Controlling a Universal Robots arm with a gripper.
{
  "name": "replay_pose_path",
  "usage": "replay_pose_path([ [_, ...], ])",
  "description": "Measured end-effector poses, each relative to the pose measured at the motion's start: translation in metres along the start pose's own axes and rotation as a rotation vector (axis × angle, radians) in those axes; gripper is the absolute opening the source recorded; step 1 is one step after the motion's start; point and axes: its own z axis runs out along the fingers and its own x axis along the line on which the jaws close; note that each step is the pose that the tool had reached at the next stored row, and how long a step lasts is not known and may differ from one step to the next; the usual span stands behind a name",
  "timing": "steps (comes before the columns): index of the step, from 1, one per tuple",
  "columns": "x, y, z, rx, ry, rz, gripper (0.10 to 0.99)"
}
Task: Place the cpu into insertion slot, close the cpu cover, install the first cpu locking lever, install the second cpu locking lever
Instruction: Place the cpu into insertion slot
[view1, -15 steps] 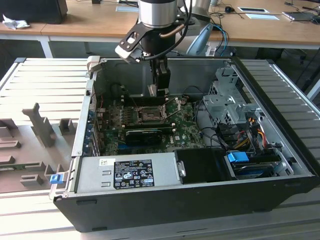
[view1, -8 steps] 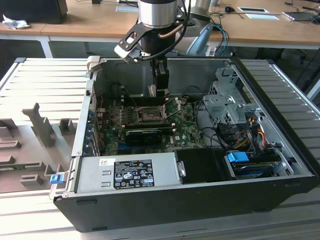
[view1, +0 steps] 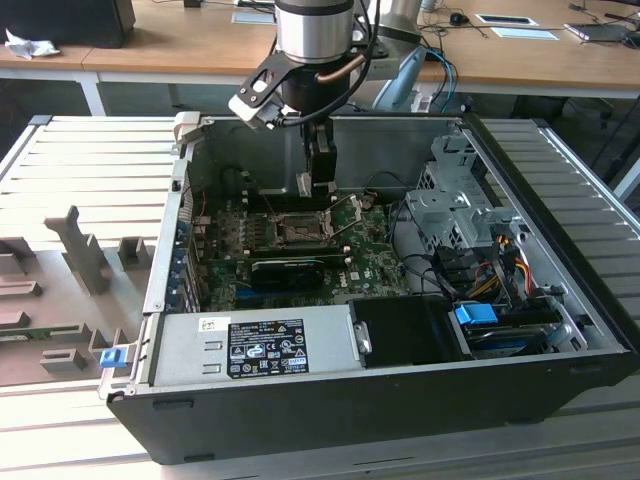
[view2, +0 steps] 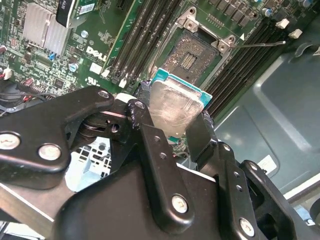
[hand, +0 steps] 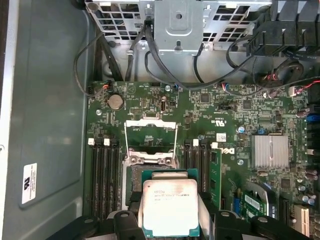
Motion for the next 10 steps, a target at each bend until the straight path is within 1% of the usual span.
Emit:
replay_pose_path([
  [4, -0.0001, -0.0004, 0.0036, 0.0, 0.0, 0.0, 0.529],
  [10, -0.0001, -0.0007, 0.0065, 0.0, -0.0005, 0.003, 0.529],
])
